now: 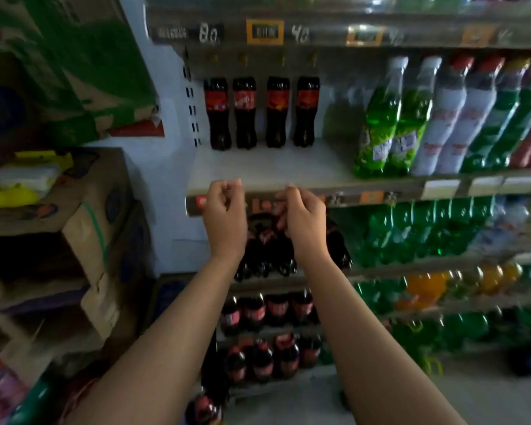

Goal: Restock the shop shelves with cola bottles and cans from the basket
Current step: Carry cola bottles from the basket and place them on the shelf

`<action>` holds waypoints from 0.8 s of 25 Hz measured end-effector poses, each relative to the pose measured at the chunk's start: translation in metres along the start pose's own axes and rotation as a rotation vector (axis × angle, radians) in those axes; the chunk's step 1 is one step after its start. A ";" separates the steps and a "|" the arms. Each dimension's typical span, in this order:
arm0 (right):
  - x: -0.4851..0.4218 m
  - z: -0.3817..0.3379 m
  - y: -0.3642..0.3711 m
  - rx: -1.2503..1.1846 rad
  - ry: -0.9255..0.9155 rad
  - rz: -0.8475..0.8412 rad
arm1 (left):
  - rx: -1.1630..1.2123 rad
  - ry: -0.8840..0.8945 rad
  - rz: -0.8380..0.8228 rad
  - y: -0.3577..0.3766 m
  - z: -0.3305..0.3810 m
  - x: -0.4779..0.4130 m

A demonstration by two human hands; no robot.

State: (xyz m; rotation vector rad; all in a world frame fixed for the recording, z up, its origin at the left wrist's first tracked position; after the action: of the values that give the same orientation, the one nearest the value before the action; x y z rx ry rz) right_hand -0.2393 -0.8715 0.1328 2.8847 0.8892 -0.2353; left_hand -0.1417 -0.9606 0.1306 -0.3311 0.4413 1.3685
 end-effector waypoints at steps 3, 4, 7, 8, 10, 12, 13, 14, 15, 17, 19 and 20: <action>0.068 0.015 -0.022 0.032 0.057 -0.001 | -0.038 -0.047 -0.146 -0.027 0.001 0.061; 0.089 0.020 -0.031 0.039 0.071 -0.004 | -0.043 -0.064 -0.173 -0.035 0.003 0.081; 0.143 0.024 -0.053 0.038 0.092 -0.009 | -0.021 -0.105 -0.210 -0.052 0.016 0.129; 0.163 0.024 -0.063 0.040 0.087 0.001 | -0.021 -0.116 -0.214 -0.056 0.022 0.149; 0.203 0.022 -0.085 0.019 0.063 0.028 | 0.012 -0.146 -0.228 -0.063 0.037 0.191; 0.247 0.020 -0.115 -0.021 0.064 0.056 | 0.056 -0.182 -0.248 -0.068 0.054 0.241; 0.268 0.019 -0.132 -0.035 0.074 0.073 | 0.069 -0.197 -0.256 -0.070 0.064 0.266; 0.287 0.019 -0.147 -0.044 0.084 0.088 | 0.083 -0.207 -0.260 -0.071 0.072 0.287; 0.309 0.018 -0.166 -0.045 0.092 0.104 | 0.102 -0.220 -0.267 -0.071 0.081 0.311; 0.355 0.015 -0.207 -0.027 0.107 0.144 | 0.125 -0.267 -0.300 -0.069 0.102 0.365; 0.399 0.007 -0.251 -0.026 0.127 0.224 | 0.143 -0.299 -0.378 -0.066 0.128 0.419; 0.420 0.001 -0.273 -0.029 0.134 0.273 | 0.167 -0.302 -0.420 -0.064 0.142 0.444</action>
State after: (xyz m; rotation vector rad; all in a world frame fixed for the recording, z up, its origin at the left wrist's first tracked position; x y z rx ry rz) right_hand -0.0515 -0.4163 0.0384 2.9779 0.4998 -0.0042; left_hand -0.0003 -0.5215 0.0368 -0.0693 0.2156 0.9438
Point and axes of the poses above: each hand's wrist, its own x-axis away from the middle knuckle, its own y-axis out of the palm, z = x × y, the point moved 3 cm from there along -x, towards the middle knuckle, and after that the axes turned 1 degree about y, right-handed, at the moved point
